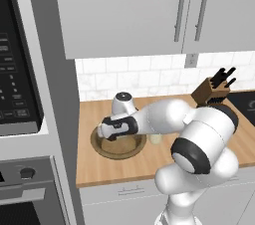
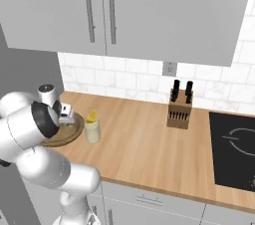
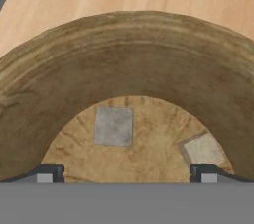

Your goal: Grab a lemon wedge from the fridge and one ice cube from the ice bowl, and put them in the glass of lemonade.

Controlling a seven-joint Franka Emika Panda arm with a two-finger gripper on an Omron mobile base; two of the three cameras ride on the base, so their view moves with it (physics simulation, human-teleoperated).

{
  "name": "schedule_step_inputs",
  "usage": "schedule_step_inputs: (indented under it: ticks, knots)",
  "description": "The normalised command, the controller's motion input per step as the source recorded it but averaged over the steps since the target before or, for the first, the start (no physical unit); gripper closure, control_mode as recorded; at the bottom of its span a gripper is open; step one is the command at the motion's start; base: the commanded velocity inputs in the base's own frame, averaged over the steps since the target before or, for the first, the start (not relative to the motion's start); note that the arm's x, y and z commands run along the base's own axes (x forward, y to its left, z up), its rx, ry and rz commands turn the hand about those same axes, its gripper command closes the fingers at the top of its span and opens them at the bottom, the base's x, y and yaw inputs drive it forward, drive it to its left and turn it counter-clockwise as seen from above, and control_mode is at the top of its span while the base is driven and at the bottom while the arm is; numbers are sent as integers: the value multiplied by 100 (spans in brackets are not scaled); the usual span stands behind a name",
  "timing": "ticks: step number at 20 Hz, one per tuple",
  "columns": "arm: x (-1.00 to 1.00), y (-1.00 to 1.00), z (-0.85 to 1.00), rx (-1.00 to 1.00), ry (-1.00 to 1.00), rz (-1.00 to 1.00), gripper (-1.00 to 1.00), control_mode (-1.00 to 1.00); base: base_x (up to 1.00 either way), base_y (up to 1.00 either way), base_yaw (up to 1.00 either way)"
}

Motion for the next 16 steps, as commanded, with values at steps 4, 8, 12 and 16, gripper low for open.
schedule_step_inputs:
  ticks: [4, 8, 12, 16]
  knots:
    - [17, 0, -13, 0, 0, 0, -100, -100, 0, 0, 0]
    - [3, 0, -15, 0, -6, 0, -100, -100, 0, 0, 0]
    - [2, 0, -18, 0, -6, 0, -100, -100, 0, 0, 0]
    - [0, 0, -24, 0, -4, 0, -100, -100, 0, 0, 0]
